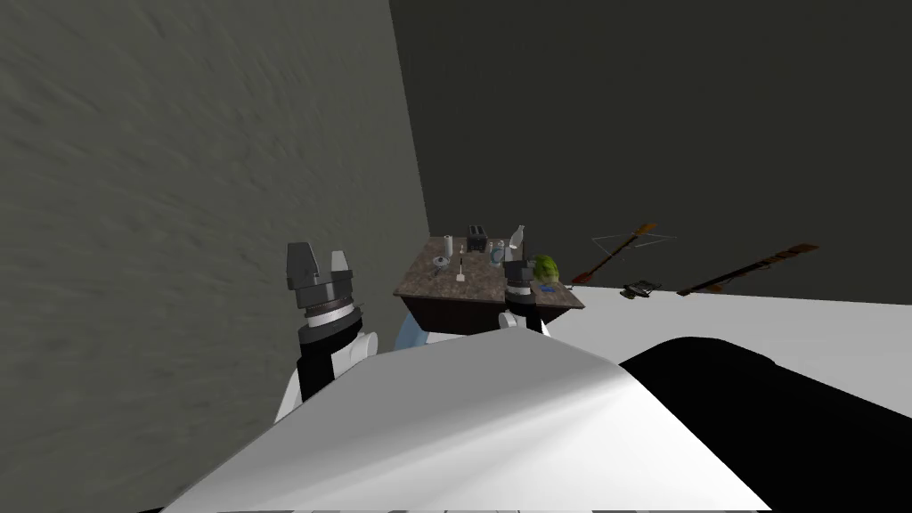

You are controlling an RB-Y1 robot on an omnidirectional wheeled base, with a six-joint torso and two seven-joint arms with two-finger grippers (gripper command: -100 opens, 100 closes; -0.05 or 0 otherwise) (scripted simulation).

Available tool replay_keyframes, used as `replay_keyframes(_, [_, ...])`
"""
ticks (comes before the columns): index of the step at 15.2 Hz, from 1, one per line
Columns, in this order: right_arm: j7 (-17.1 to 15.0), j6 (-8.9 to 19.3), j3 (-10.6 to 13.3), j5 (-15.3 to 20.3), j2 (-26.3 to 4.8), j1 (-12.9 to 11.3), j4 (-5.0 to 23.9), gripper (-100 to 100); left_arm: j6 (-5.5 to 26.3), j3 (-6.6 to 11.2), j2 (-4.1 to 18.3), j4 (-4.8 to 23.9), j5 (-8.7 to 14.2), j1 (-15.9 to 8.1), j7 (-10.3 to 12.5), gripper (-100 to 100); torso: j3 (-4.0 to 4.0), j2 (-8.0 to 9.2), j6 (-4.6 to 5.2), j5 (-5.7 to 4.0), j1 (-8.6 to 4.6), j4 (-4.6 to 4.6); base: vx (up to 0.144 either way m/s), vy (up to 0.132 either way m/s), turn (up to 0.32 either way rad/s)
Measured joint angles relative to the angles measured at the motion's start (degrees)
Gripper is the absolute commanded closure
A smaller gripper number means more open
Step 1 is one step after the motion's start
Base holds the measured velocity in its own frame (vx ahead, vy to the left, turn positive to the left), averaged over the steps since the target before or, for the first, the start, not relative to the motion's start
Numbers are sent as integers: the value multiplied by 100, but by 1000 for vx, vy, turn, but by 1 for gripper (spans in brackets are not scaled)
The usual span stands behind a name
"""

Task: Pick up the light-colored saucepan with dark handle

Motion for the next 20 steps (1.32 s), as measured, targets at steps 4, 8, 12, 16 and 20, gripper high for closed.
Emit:
replay_keyframes(4, [133, -16, 42, 81, -423, -93, 139, -100, 0, 0, 0, 0, 0, 0, 0, 0, 1, 2, -2, -1, -6, 0, -8, -9, 71])
replay_keyframes(8, [332, -36, 88, 188, -804, -242, 350, -100, 0, 0, 0, 0, 0, 0, 0, 0, 1, 2, -2, -1, -7, 0, -9, -11, 87])
replay_keyframes(12, [644, -27, 156, 361, -1213, -513, 684, -100, 0, 0, 0, 0, 0, -1, 0, 0, 2, 3, -3, -2, -9, 1, -16, -16, 154])
replay_keyframes(16, [984, -83, 223, 542, -1630, -738, 1050, -100, 0, 0, 0, 0, 0, 0, 0, 0, 2, 4, -1, -2, -11, 1, -16, -18, 134])
replay_keyframes(20, [1372, -114, 314, 757, -1991, -1031, 1450, -100, 0, 0, 0, 0, 0, -1, 0, 0, 2, 3, -3, -2, -10, 1, -18, -19, 161])
